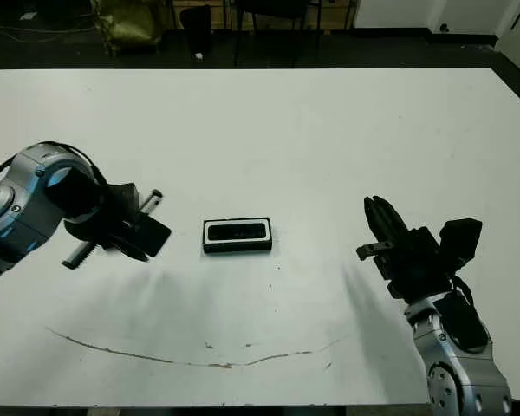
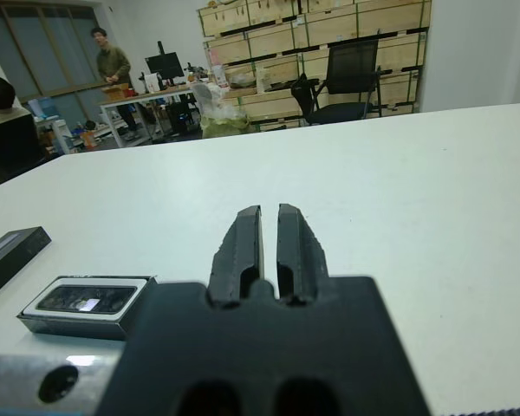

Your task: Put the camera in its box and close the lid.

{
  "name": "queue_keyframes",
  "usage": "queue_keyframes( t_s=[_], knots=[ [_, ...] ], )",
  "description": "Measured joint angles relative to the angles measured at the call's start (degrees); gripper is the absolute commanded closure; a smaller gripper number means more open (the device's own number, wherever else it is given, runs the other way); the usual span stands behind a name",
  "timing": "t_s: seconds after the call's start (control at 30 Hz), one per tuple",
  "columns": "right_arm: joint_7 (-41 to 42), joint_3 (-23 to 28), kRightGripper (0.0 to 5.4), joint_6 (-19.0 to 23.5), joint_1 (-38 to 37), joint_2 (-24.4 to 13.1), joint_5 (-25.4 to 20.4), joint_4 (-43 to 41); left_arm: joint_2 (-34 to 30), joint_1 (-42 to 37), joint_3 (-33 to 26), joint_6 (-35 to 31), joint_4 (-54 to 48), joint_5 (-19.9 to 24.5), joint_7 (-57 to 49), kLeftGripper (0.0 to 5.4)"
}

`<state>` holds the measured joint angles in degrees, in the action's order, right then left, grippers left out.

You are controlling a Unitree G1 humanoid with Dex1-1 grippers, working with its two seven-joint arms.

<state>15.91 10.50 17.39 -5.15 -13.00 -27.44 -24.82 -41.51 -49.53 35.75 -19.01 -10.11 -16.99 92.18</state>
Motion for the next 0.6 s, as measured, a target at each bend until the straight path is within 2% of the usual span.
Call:
queue_keyframes(
  t_s=[0.13, 0.33, 0.6],
  knots=[
    [0.25, -0.07, 5.4, -0.03, 0.03, -0.01, -0.03, 0.42, 3.55, -3.2, -1.5, -6.35, 1.82, 3.75, -0.84, 5.4],
    [0.36, -0.2, 5.4, -0.02, 0.1, -0.03, -0.04, 0.68, 6.42, -5.48, -0.64, -12.07, 8.49, 0.42, -6.95, 5.4],
    [0.07, -0.36, 5.4, -0.02, 0.11, -0.04, 0.53, 0.77, 9.0, -6.89, 3.44, -5.36, 22.93, -5.37, -13.12, 5.4]
  ],
)
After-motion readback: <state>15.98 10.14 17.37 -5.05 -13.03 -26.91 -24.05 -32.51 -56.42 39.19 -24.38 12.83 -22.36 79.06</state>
